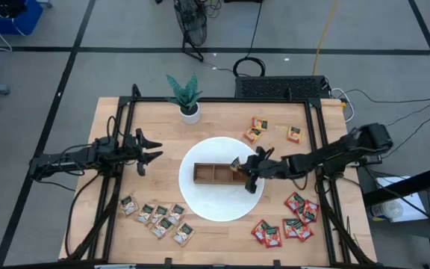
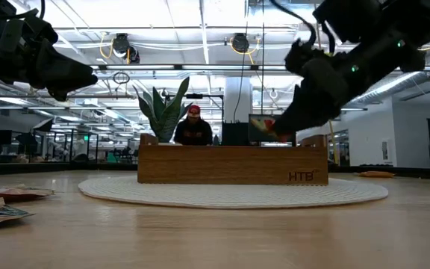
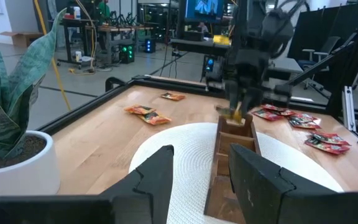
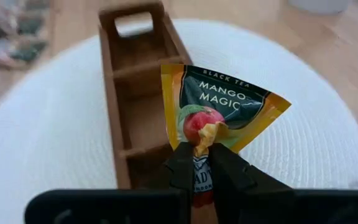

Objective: Pick & Place Tea
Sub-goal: Put the yellow tea bag into the right section of the wooden organizer

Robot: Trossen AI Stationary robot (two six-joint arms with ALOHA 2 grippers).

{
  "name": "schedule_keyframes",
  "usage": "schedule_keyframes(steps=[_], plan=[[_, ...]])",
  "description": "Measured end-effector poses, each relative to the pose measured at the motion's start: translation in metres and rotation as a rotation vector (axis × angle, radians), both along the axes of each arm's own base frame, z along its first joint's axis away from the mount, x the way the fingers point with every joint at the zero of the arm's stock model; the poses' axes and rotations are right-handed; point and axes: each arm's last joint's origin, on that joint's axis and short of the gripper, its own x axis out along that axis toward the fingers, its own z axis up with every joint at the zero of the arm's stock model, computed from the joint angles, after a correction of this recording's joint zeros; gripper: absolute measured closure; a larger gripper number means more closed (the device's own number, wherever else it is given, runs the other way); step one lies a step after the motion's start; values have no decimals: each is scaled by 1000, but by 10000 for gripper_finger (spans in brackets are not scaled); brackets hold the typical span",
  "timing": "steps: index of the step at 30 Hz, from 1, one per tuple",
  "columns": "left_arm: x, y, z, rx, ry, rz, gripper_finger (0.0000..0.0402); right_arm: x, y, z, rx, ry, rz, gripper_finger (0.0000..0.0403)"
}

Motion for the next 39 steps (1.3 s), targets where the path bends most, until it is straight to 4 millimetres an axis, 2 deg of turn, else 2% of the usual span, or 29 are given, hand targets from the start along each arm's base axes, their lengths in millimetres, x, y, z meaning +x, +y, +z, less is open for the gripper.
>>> schedule_keyframes(steps=[5, 14, 20, 25, 30, 36, 39], plan=[[0, 0, 0, 0, 1, 1, 245, 2, 0, -10, -22, 40, 7, 369], [0, 0, 0, 0, 1, 0, 245, 3, 0, -10, -54, 48, 31, 235], [0, 0, 0, 0, 1, 0, 245, 5, 0, -3, -110, 3, 73, 179], [0, 0, 0, 0, 1, 0, 245, 2, 0, 15, -210, -23, 130, 170], [0, 0, 0, 0, 1, 0, 245, 5, -2, 45, -353, 76, 230, 186], [0, 0, 0, 0, 1, 0, 245, 26, -23, 84, -287, 238, 307, 198], [0, 0, 0, 0, 3, 1, 245, 37, -34, 85, -270, 300, 382, 199]])
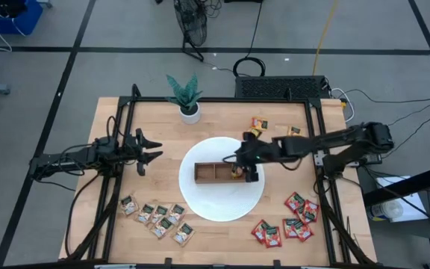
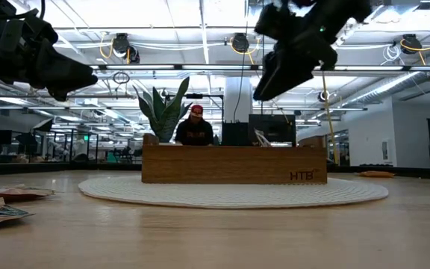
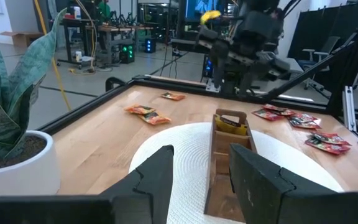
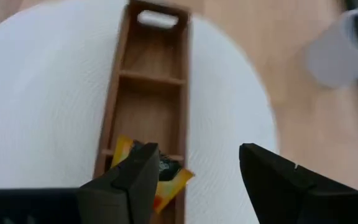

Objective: Pick & Place Tea
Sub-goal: Put the yellow tea bag into the right section of the wooden organizer

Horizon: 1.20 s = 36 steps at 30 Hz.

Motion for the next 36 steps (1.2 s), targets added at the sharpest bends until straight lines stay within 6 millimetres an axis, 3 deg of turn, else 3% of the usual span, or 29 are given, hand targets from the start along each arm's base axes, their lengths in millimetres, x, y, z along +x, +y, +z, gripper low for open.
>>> schedule_keyframes(steps=[9, 22, 29, 36], plan=[[0, 0, 0, 0, -2, -2, 245, 20, -21, -30, 51, 121, 62, 200], [0, 0, 0, 0, -2, -2, 245, 19, -18, -40, 157, 186, 100, 207], [0, 0, 0, 0, -2, -2, 245, 16, -18, -42, 161, 226, 97, 272], [0, 0, 0, 0, -2, -2, 245, 14, -17, -43, 163, 250, 95, 366]])
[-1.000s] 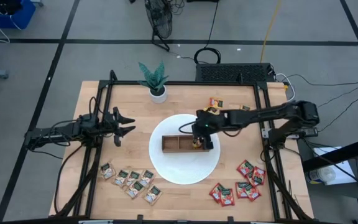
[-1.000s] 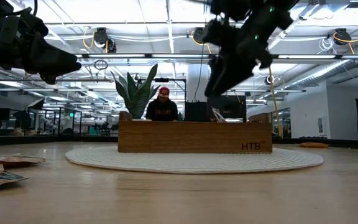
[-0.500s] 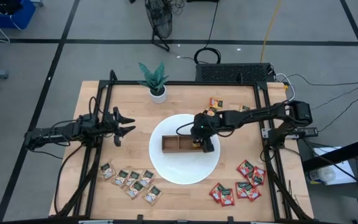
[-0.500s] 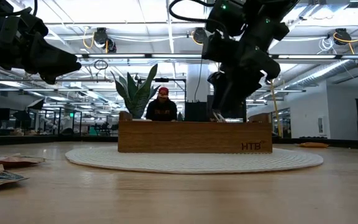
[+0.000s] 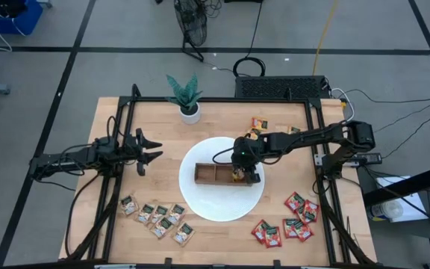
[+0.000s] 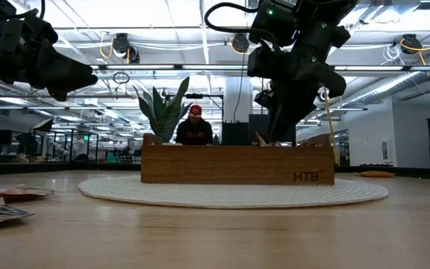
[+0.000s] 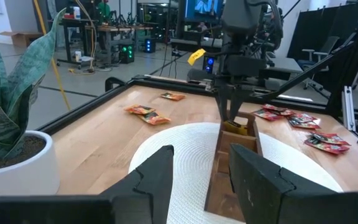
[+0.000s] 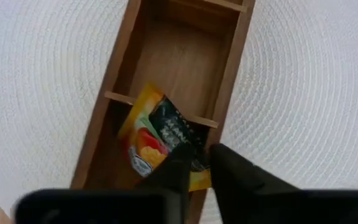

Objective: Pick & Place Tea
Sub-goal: Put the yellow tea bag into the right section of the wooden organizer

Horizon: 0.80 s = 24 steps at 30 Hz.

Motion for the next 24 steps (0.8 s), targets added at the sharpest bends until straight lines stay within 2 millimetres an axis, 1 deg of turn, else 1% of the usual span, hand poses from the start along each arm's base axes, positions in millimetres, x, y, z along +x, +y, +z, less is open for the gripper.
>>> schedule_keyframes(steps=[1, 3, 7, 9, 12, 17, 20, 24], plan=[[0, 0, 0, 0, 0, 0, 245, -1, 0, 0, -2, 5, -2, 382], [0, 0, 0, 0, 0, 0, 245, -3, 0, 2, -18, 14, -10, 397], [0, 0, 0, 0, 0, 0, 245, -7, 5, 6, -94, 32, -88, 401], [0, 0, 0, 0, 0, 0, 245, -9, 10, 12, -100, 8, -141, 402], [0, 0, 0, 0, 1, 1, 245, -10, 24, 17, -89, -20, -245, 402], [0, 0, 0, 0, 1, 1, 245, -12, 55, 21, -168, -117, -438, 403], [0, 0, 0, 0, 2, -1, 245, -17, 70, 15, -215, -169, -564, 403], [0, 0, 0, 0, 1, 0, 245, -29, 86, 4, -295, -304, -733, 403]])
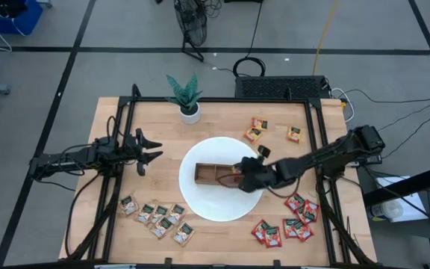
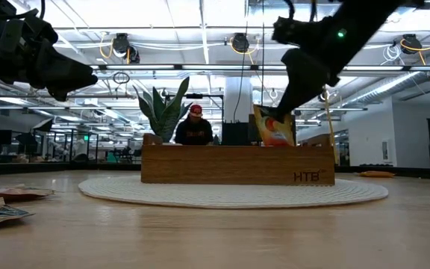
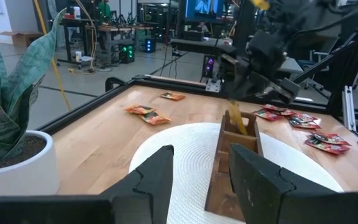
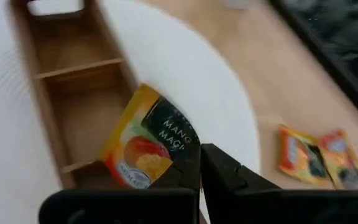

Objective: Pick & Place Tea
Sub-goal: Put the yellow tea bag into the right section of the wooden organizer

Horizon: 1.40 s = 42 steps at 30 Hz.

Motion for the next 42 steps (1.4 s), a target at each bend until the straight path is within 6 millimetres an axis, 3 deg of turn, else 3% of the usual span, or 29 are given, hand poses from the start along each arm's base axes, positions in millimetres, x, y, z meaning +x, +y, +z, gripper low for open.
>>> schedule_keyframes(steps=[9, 16, 32, 42], plan=[[0, 0, 0, 0, 0, 0, 245, -16, 24, -10, -12, -153, -97, 403], [0, 0, 0, 0, -1, 0, 245, -16, 30, -6, 2, -30, 25, 403], [0, 0, 0, 0, -1, 1, 245, -4, 11, 25, 0, 216, 130, 403], [0, 0, 0, 0, -1, 1, 245, -7, 10, 22, -58, 232, 123, 403]])
